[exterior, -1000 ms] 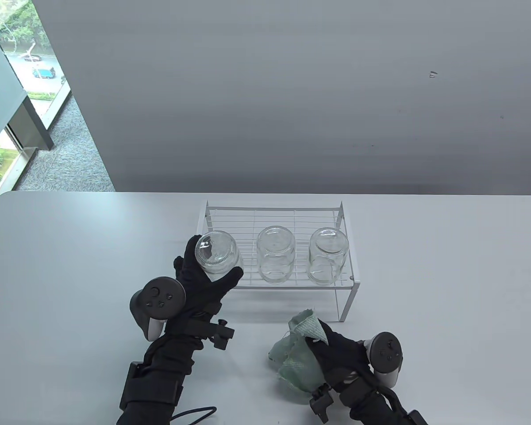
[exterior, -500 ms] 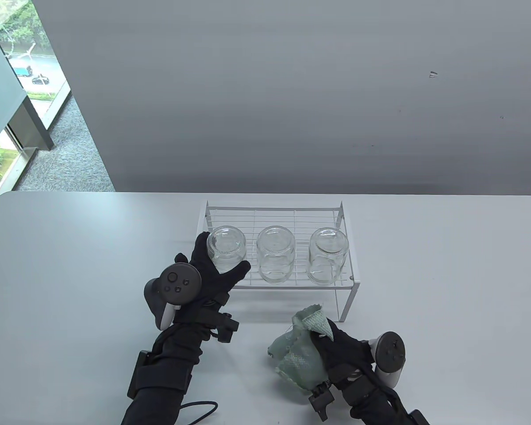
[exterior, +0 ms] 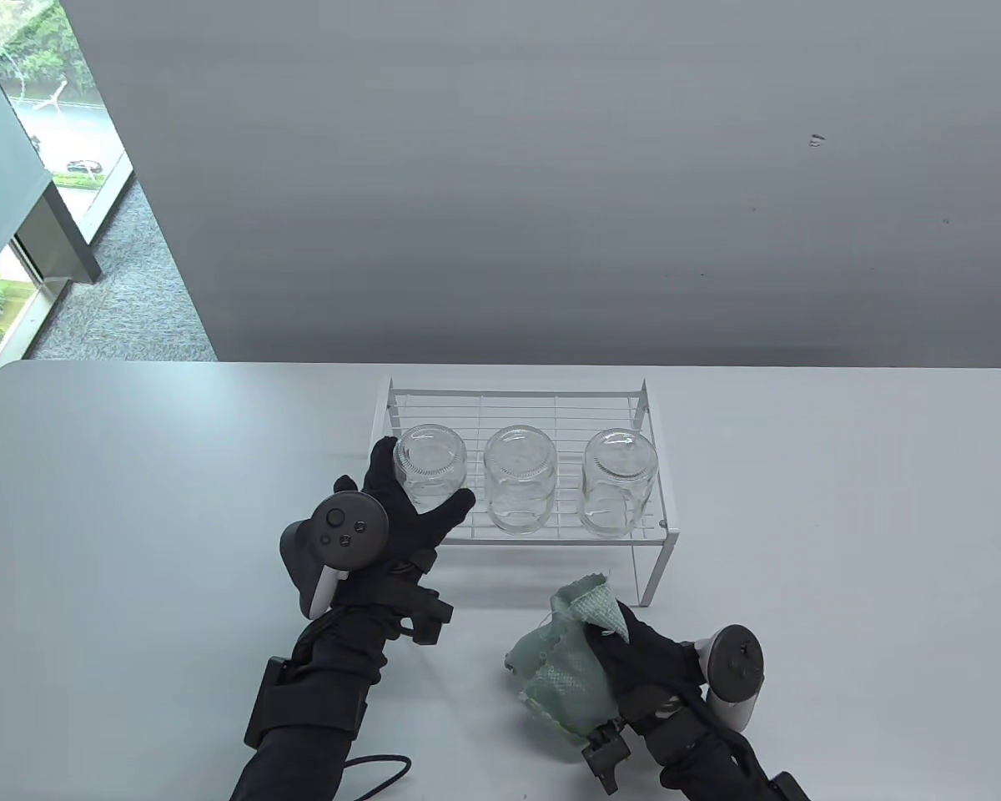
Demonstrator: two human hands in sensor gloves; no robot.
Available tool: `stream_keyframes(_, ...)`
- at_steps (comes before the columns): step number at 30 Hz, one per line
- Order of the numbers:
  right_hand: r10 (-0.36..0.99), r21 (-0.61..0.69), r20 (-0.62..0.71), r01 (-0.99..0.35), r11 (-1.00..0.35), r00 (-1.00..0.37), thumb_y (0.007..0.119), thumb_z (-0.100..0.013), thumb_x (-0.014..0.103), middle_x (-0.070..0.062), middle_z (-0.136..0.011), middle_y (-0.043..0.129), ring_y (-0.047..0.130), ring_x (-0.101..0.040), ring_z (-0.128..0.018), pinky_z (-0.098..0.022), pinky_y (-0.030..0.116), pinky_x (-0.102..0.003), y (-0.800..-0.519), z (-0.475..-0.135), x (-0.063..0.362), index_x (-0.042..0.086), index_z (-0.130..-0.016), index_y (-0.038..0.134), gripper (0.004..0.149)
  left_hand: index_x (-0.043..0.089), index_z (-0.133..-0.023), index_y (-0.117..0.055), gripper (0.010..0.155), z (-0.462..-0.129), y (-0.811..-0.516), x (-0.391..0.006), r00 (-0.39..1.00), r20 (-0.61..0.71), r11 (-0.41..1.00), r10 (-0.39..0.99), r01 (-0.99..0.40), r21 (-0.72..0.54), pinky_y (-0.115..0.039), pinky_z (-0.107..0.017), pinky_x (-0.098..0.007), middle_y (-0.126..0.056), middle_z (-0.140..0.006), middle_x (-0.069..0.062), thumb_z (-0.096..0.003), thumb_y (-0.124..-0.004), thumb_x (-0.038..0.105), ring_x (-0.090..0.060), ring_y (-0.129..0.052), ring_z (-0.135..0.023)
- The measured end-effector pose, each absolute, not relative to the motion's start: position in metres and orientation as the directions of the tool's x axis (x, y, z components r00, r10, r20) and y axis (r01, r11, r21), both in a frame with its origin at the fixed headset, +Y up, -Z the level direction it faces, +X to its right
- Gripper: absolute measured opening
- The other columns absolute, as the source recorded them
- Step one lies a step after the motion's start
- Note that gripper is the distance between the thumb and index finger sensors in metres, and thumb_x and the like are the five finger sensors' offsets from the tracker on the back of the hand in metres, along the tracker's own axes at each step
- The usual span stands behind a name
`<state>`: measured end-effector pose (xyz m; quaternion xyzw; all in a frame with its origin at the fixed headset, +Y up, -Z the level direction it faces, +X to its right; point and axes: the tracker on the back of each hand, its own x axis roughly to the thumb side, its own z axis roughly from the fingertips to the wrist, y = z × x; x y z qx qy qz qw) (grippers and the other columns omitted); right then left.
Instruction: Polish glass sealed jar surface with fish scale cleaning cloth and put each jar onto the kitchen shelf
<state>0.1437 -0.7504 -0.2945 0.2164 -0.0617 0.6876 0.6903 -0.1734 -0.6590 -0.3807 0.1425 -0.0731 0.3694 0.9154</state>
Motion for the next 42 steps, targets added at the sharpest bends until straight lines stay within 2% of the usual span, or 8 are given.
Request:
stream_keyframes(16,0.923,0.217,0.382,-0.975,-0.038,0.049,0.068,-0.053,0.023,-0.035,-0.071,0.084,0.097,-0.044,-0.048,-0.037,0.076,-0.056,-0.750,-0.294,0.144,-0.012,-0.095,0.064,0.056,0.000,-0.106,-0.030,0.107,-0.380,-0.659,-0.174,0.705,0.253,0.676,0.662,-0.708,0.204,-0.026,-0.070,-0.065,-0.060,-0.105,-0.025,-0.0426,-0.085,0.066,-0.053,-0.079,-0.087)
stream_keyframes(26,0.923,0.217,0.382,-0.975,-0.038,0.049,0.068,-0.053,0.023,-0.035,-0.072,0.084,0.097,-0.044,-0.048,-0.037,0.076,-0.056,-0.750,-0.294,0.144,-0.012,-0.095,0.064,0.056,-0.001,-0.107,-0.024,0.112,-0.372,-0.659,-0.186,0.631,0.312,0.595,0.710,-0.775,0.212,-0.034,-0.070,-0.068,-0.053,-0.107,-0.027,-0.0426,-0.084,0.068,-0.054,-0.070,-0.092)
stream_keyframes(29,0.923,0.212,0.382,-0.977,-0.036,0.049,0.068,-0.053,0.023,-0.035,-0.071,0.084,0.097,-0.044,-0.048,-0.037,0.076,-0.056,-0.750,-0.294,0.144,-0.012,-0.095,0.064,0.056,-0.001,-0.107,-0.024,0.112,-0.367,-0.657,-0.195,0.581,0.320,0.538,0.748,-0.814,0.218,-0.037,-0.068,-0.071,-0.051,-0.108,-0.028,-0.0429,-0.083,0.068,-0.054,-0.067,-0.094)
stream_keyframes(34,0.923,0.209,0.382,-0.977,-0.036,0.047,0.068,-0.053,0.023,-0.035,-0.071,0.084,0.097,-0.044,-0.048,-0.037,0.076,-0.056,-0.749,-0.294,0.146,-0.012,-0.095,0.064,0.056,-0.002,-0.107,-0.024,0.110,-0.353,-0.654,-0.214,0.577,0.338,0.518,0.744,-0.817,0.254,-0.037,-0.067,-0.073,-0.049,-0.108,-0.028,-0.0438,-0.083,0.068,-0.051,-0.066,-0.096)
stream_keyframes(38,0.922,0.206,0.383,-0.978,-0.036,0.047,0.068,-0.053,0.023,-0.035,-0.072,0.084,0.097,-0.044,-0.048,-0.037,0.076,-0.056,-0.748,-0.294,0.147,-0.012,-0.095,0.064,0.056,-0.001,-0.107,-0.026,0.106,-0.334,-0.650,-0.223,0.605,0.375,0.534,0.703,-0.796,0.283,-0.037,-0.066,-0.073,-0.049,-0.108,-0.029,-0.0455,-0.082,0.065,-0.051,-0.066,-0.095)
stream_keyframes(42,0.923,0.192,0.383,-0.981,-0.032,0.045,0.068,-0.053,0.023,-0.035,-0.072,0.084,0.097,-0.044,-0.048,-0.037,0.076,-0.056,-0.746,-0.294,0.151,-0.012,-0.095,0.064,0.056,0.003,-0.107,-0.036,0.095,-0.314,-0.645,-0.223,0.660,0.432,0.576,0.614,-0.750,0.326,-0.038,-0.066,-0.071,-0.052,-0.107,-0.028,-0.0476,-0.081,0.062,-0.050,-0.068,-0.094)
